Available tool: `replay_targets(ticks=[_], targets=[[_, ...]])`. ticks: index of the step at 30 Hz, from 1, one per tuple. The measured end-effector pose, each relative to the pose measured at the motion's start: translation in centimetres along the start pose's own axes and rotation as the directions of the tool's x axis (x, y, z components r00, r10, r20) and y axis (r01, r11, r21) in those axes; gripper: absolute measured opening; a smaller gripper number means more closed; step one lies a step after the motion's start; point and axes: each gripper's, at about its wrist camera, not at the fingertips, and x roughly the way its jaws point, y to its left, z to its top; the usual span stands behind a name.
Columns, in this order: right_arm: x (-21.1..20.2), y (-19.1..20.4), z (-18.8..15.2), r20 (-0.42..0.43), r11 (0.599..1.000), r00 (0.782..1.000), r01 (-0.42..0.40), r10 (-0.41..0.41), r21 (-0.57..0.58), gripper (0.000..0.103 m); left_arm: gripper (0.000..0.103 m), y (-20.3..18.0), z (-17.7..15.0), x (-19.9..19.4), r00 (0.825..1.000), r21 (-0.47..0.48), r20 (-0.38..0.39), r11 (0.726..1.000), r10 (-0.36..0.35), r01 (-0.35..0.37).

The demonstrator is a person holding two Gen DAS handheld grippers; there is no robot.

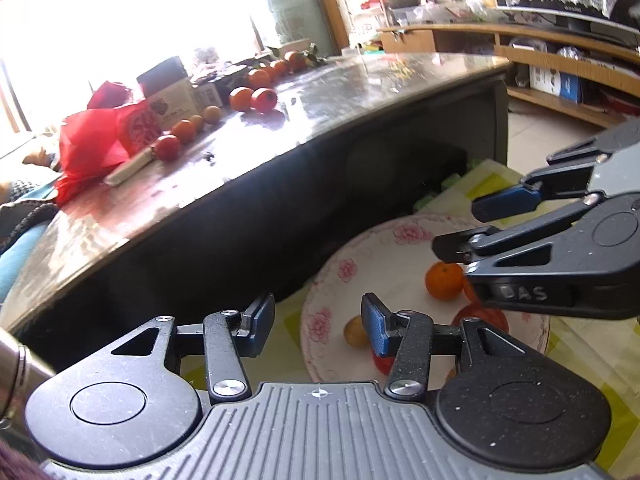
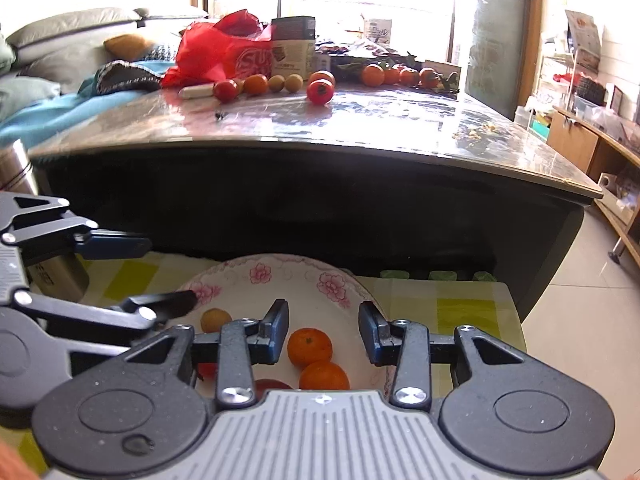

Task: Organize fruits
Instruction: 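Open both tools to drop the orange and brown fruit into the bowl, then grasp a loose orange with the right tool while the left tool grasps a red tomato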

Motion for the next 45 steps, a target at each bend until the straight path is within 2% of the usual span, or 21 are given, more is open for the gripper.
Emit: replay_targets(ticks=[6, 17, 26, 30, 36, 41, 45], targets=[[-0.8, -0.3, 0.6, 0.019, 1.000, 1.000, -0.003, 0.003, 0.029, 0.045, 0.057, 2.1, 0.4, -1.1, 1.000, -0.079, 0.011, 0.997, 0.007, -0.006], [-3.4, -0.6, 1.9, 0.060, 0.998, 0.998, -0.008, 0.004, 0.063, 0.045, 0.058, 4.7, 0.4, -5.1, 0.998, -0.157, 0.054, 0.987, 0.024, -0.015], [-8.4, -2.8, 3.2, 0.114, 0.991, 0.993, 0.022, -0.037, 0.130, 0.045, 0.059, 4.0, -1.5, -6.8, 0.998, -0.178, 0.053, 0.984, -0.015, 0.025], [-9.4, -1.8, 1.9, 0.076, 0.993, 0.997, 0.020, -0.029, 0.117, 0.045, 0.061, 4.1, -2.6, -7.1, 0.999, -0.187, 0.034, 0.981, -0.036, 0.042], [-9.2, 3.0, -1.5, -0.016, 0.999, 0.999, -0.033, 0.033, 0.022, 0.045, 0.064, 3.8, -5.1, -7.6, 0.999, -0.163, -0.017, 0.986, -0.049, 0.045], [-8.6, 7.0, -4.5, -0.100, 0.994, 0.990, -0.102, 0.098, -0.042, 0.045, 0.065, 3.9, -7.3, -7.1, 0.995, -0.152, -0.076, 0.987, -0.059, 0.047], [-7.6, 8.5, -6.0, -0.149, 0.990, 0.981, -0.134, 0.125, -0.052, 0.045, 0.065, 3.7, -8.4, -6.6, 0.990, -0.143, -0.113, 0.988, -0.082, 0.066]])
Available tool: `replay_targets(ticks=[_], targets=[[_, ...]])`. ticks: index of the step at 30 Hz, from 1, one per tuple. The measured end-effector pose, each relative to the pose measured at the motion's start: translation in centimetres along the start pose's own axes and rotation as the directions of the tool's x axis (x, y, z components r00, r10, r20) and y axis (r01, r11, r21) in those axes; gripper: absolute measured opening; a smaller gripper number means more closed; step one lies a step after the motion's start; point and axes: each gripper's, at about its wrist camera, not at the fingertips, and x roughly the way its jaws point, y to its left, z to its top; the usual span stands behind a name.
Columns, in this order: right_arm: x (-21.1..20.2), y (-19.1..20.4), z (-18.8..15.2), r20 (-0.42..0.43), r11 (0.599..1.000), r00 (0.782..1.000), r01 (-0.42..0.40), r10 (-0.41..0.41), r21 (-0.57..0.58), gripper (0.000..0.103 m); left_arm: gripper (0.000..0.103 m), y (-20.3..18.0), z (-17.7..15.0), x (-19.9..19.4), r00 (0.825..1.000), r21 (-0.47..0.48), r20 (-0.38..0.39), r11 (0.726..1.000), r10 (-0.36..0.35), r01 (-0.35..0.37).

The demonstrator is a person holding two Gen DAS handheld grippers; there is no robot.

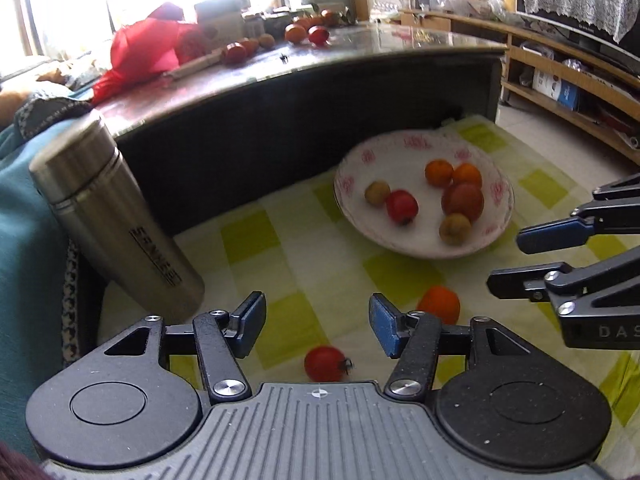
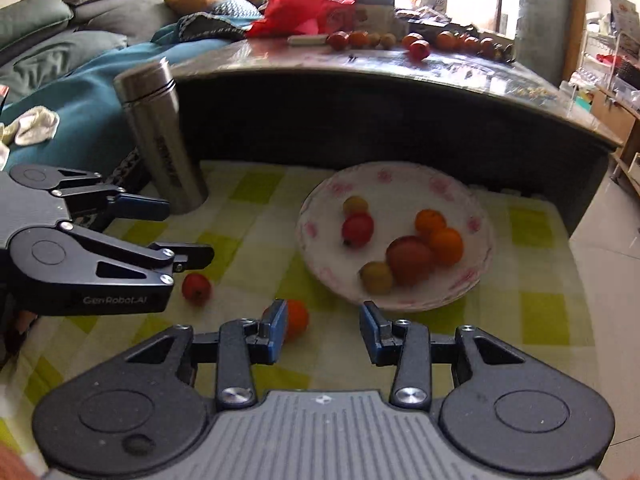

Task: Organize fruits
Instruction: 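Grasp a loose orange with the right tool while the left tool grasps a red tomato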

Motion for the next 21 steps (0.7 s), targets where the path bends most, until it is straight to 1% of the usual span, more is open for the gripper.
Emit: replay_targets(ticks=[2, 5, 8, 11, 16, 18, 19, 21], targets=[[0.7, 0.5, -0.2, -0.007, 1.000, 1.000, -0.014, 0.014, 0.000, 0.046, 0.065, -0.3, -0.7, 0.3, 1.000, 0.020, -0.016, 1.000, -0.008, 0.008], [1.3, 0.8, -0.2, -0.015, 1.000, 1.000, -0.013, 0.013, -0.013, 0.046, 0.065, -0.6, -1.5, 0.9, 0.999, 0.057, -0.038, 0.998, -0.013, 0.016], [2.3, 1.0, -0.3, -0.033, 1.000, 0.999, -0.016, 0.016, -0.018, 0.046, 0.065, -0.5, -2.3, 1.6, 0.998, 0.075, -0.059, 0.997, -0.020, 0.025], [3.3, 1.4, -0.5, -0.048, 0.999, 0.999, -0.018, 0.017, -0.027, 0.046, 0.065, -0.1, -2.8, 2.3, 0.997, 0.075, -0.072, 0.997, -0.024, 0.029], [5.0, 2.3, -0.5, -0.060, 0.998, 0.998, -0.033, 0.030, -0.046, 0.046, 0.064, 0.5, -3.1, 3.1, 0.997, 0.057, -0.066, 0.998, -0.038, 0.042], [5.4, 2.6, -0.5, -0.053, 0.998, 0.998, -0.018, 0.015, -0.060, 0.046, 0.063, 0.5, -3.2, 3.5, 0.996, 0.056, -0.074, 0.997, -0.043, 0.048], [5.6, 2.7, -0.5, -0.054, 0.998, 0.998, -0.016, 0.012, -0.061, 0.046, 0.060, 0.4, -3.3, 3.7, 0.996, 0.058, -0.075, 0.997, -0.047, 0.051], [6.0, 2.5, -0.4, -0.066, 0.999, 0.998, -0.024, 0.021, -0.048, 0.046, 0.058, 0.3, -3.4, 3.8, 0.997, 0.058, -0.063, 0.997, -0.051, 0.055]])
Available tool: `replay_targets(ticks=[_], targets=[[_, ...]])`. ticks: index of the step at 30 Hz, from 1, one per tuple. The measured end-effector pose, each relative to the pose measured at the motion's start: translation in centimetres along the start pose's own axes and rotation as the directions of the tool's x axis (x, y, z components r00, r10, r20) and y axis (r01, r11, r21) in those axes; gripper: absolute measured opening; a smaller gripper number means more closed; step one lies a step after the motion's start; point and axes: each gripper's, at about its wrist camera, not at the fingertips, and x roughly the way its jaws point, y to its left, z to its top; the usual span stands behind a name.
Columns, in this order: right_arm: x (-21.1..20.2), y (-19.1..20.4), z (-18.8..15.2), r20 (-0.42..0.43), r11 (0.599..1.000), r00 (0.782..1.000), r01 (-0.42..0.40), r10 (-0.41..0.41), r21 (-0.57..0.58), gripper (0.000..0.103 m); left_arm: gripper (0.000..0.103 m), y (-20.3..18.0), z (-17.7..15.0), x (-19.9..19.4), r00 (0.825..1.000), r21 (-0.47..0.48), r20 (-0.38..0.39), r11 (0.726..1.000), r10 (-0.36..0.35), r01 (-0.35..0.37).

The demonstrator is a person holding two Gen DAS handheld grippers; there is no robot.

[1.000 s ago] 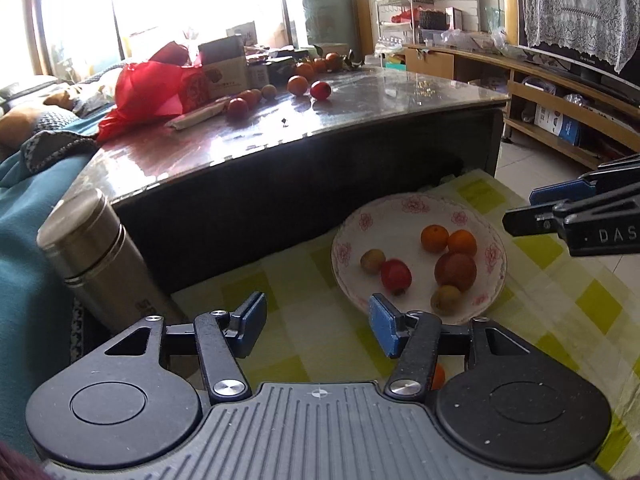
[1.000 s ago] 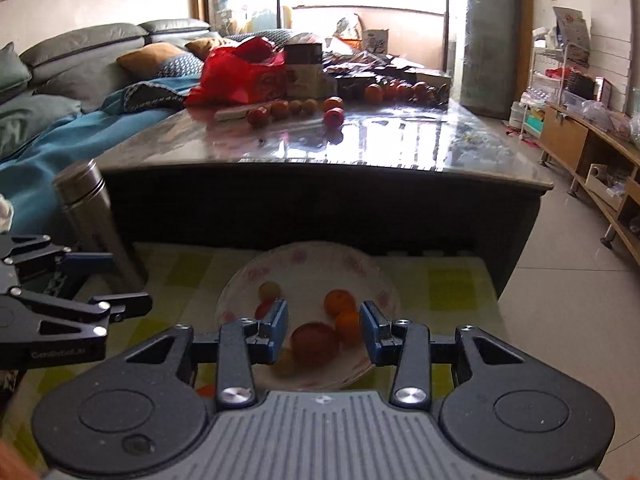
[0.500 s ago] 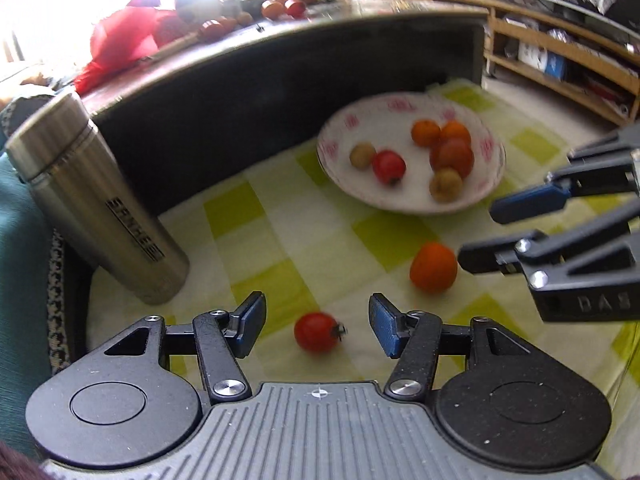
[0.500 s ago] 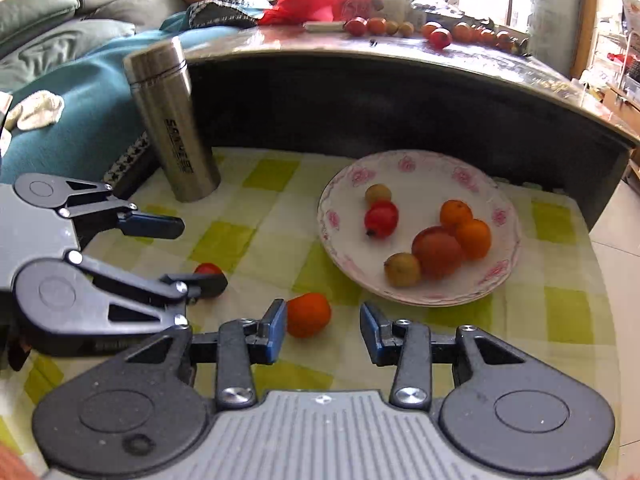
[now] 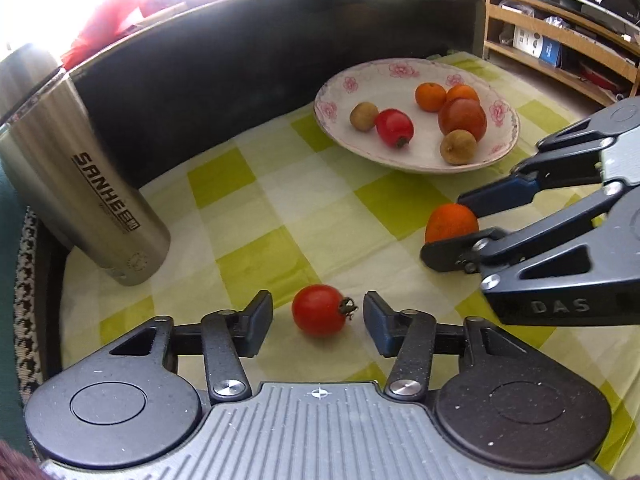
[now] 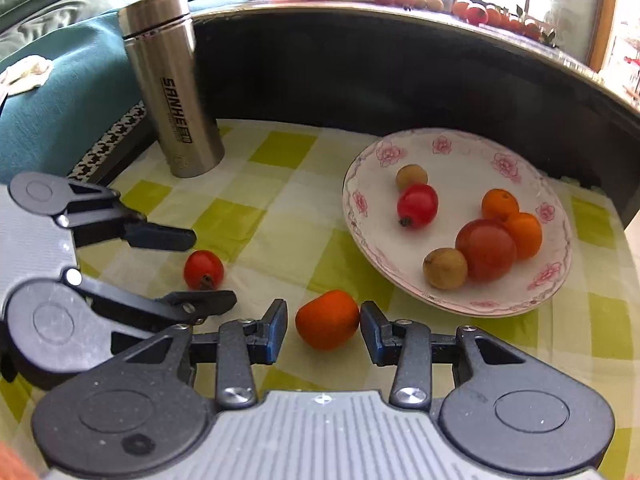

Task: Organize fruits
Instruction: 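Grasp a loose orange with the right tool while the left tool grasps a red tomato, then lift and carry the orange and red tomato in both tools toward the bowl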

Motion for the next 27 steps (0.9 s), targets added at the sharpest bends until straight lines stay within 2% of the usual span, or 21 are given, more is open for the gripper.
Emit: replay_targets(ticks=[2, 6, 9, 14, 23, 27], targets=[[0.4, 0.0, -0.1, -0.007, 1.000, 1.000, 0.009, -0.009, 0.000, 0.045, 0.055, 0.0, 0.1, 0.2, 1.000, 0.001, 0.005, 1.000, -0.002, 0.002], [0.8, -0.1, -0.4, -0.011, 1.000, 1.000, 0.012, -0.012, 0.004, 0.043, 0.041, 0.1, 0.3, 0.4, 1.000, -0.034, 0.007, 0.999, -0.013, 0.014], [0.5, 0.3, -0.7, -0.012, 0.999, 1.000, 0.025, -0.025, -0.029, 0.041, 0.039, -0.5, 0.1, 0.2, 1.000, -0.024, 0.012, 1.000, 0.011, -0.011], [-0.9, -0.1, -1.9, -0.030, 0.998, 0.998, 0.048, -0.049, -0.045, 0.041, 0.039, -1.3, -0.3, -0.8, 1.000, -0.010, 0.001, 1.000, 0.010, -0.010], [-6.4, -1.1, -6.1, -0.037, 0.993, 0.994, 0.104, -0.106, -0.047, 0.040, 0.039, -6.1, -1.3, -4.4, 0.998, 0.025, 0.030, 0.998, -0.062, 0.061], [-7.8, -1.5, -8.8, -0.052, 0.989, 0.989, 0.135, -0.138, -0.056, 0.040, 0.039, -8.3, -2.7, -4.8, 0.997, 0.052, 0.013, 0.996, -0.076, 0.075]])
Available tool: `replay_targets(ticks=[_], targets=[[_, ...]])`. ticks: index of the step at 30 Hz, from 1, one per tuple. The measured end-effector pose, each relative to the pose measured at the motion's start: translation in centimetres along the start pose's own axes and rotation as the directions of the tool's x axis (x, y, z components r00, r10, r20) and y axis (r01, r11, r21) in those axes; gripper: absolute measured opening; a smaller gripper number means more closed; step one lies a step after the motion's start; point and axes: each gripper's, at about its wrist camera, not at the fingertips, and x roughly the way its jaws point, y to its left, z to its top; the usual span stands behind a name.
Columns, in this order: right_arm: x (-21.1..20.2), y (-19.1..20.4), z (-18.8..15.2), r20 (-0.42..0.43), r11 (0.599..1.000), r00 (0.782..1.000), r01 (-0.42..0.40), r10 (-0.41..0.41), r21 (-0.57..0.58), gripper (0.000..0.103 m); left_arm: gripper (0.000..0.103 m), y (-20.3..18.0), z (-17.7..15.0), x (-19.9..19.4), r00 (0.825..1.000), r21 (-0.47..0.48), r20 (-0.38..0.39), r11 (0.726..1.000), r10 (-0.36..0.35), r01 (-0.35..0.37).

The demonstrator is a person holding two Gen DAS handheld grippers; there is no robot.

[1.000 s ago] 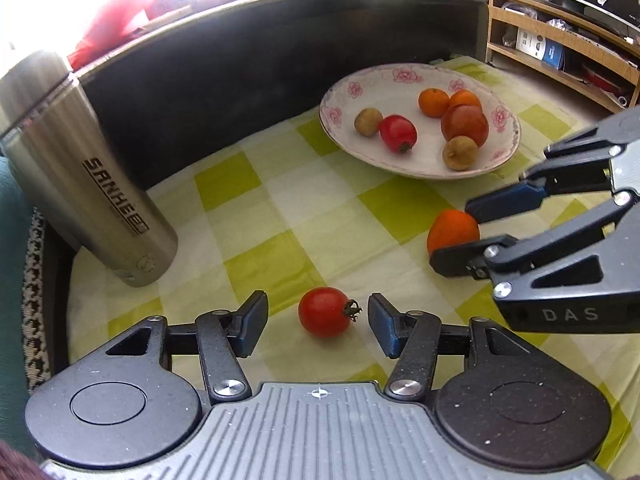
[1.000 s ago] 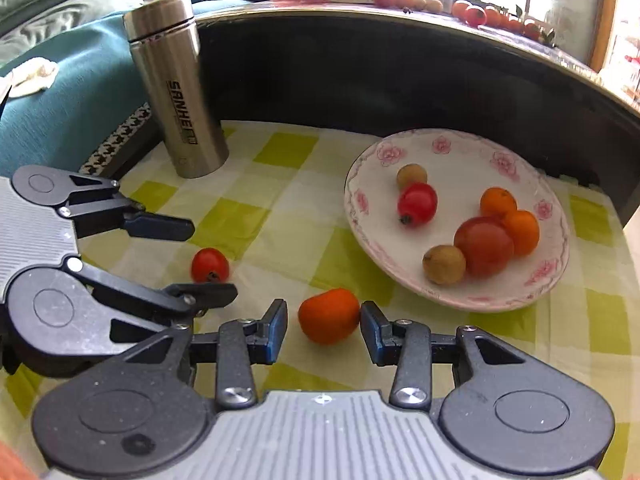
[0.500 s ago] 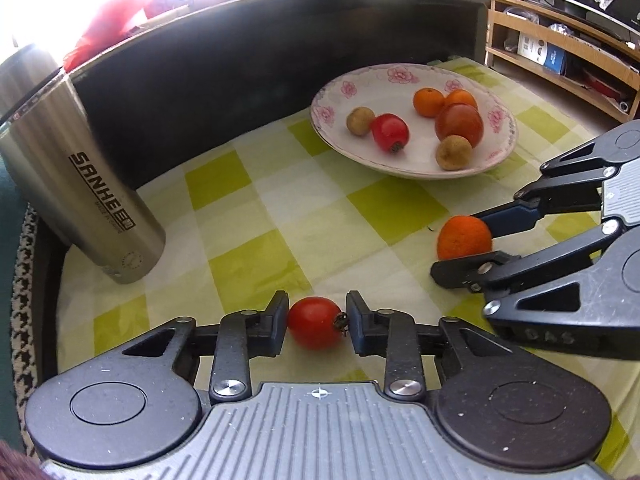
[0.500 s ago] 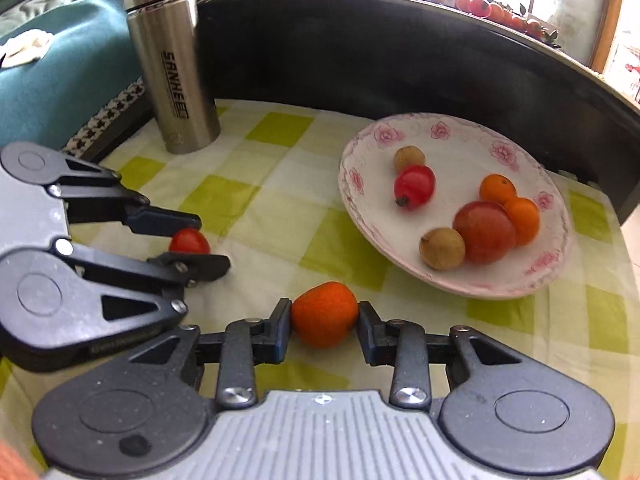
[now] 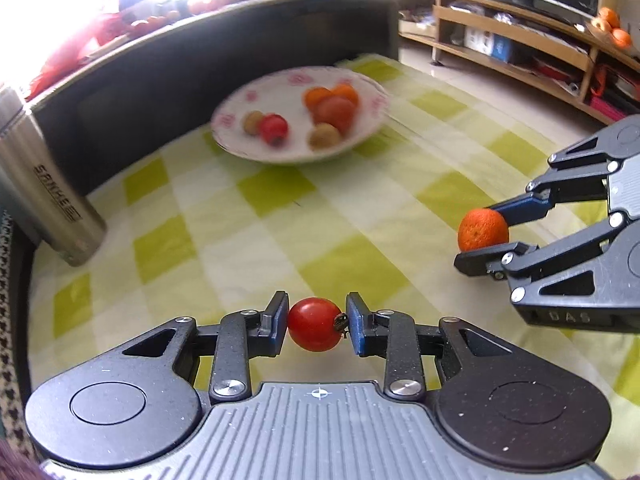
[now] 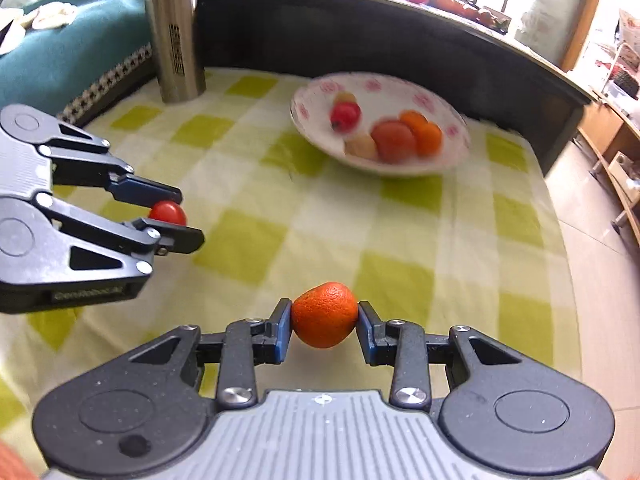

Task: Organize fruits
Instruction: 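Lift and carry the orange and red tomato in both tools toward the bowl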

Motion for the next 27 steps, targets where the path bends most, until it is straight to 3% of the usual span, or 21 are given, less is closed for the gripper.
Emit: replay_targets(ticks=[10, 16, 23, 27], targets=[[-0.4, -0.4, -1.8, 0.031, 1.000, 0.999, -0.011, 0.011, -0.009, 0.042, 0.049, -1.6, -1.8, -0.3, 0.999, 0.040, 0.005, 0.999, 0.035, -0.036], [-0.4, -1.0, -2.2, 0.040, 0.999, 0.999, -0.034, 0.033, 0.025, 0.049, 0.057, -1.6, -1.9, -0.5, 0.999, 0.029, 0.011, 0.999, 0.042, -0.042], [-0.1, -0.7, -2.1, 0.051, 0.999, 0.998, -0.039, 0.038, 0.019, 0.050, 0.055, -1.8, -1.9, -0.4, 0.999, 0.025, 0.013, 0.999, 0.043, -0.043], [0.0, -0.4, -1.9, 0.041, 0.999, 0.999, -0.034, 0.034, 0.011, 0.049, 0.047, -1.8, -1.7, -0.3, 1.000, 0.015, 0.004, 1.000, 0.027, -0.027]])
